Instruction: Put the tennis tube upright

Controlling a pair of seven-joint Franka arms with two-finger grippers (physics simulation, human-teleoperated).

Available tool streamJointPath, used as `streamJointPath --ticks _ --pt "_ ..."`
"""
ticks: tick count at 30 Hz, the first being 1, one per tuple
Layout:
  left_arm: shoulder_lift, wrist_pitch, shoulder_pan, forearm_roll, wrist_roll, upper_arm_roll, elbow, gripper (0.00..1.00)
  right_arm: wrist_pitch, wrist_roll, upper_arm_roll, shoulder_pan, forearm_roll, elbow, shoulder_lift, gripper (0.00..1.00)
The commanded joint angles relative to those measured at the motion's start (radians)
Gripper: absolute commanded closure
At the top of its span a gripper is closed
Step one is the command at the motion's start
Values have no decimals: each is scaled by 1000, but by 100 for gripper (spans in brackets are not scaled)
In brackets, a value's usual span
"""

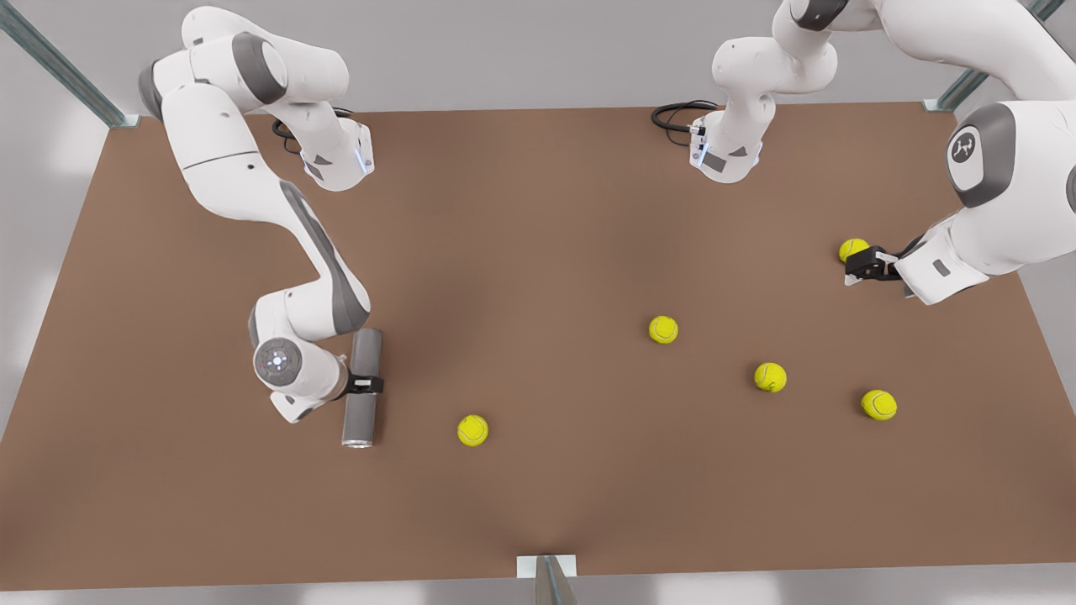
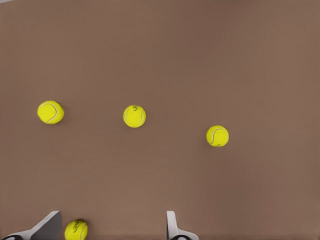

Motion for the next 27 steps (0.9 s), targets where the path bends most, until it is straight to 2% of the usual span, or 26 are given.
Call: streamJointPath --ticks 1,15,27 --pt "0 0 0 0 0 0 0 0 -4 0 0 1 -1 -2 0 0" --pt "0 -6 0 0 0 0 -3 0 -5 -6 -9 1 -22 -5 95 0" --pt "0 -21 0 0 2 -2 -12 0 39 -23 -6 -22 -41 -25 115 0"
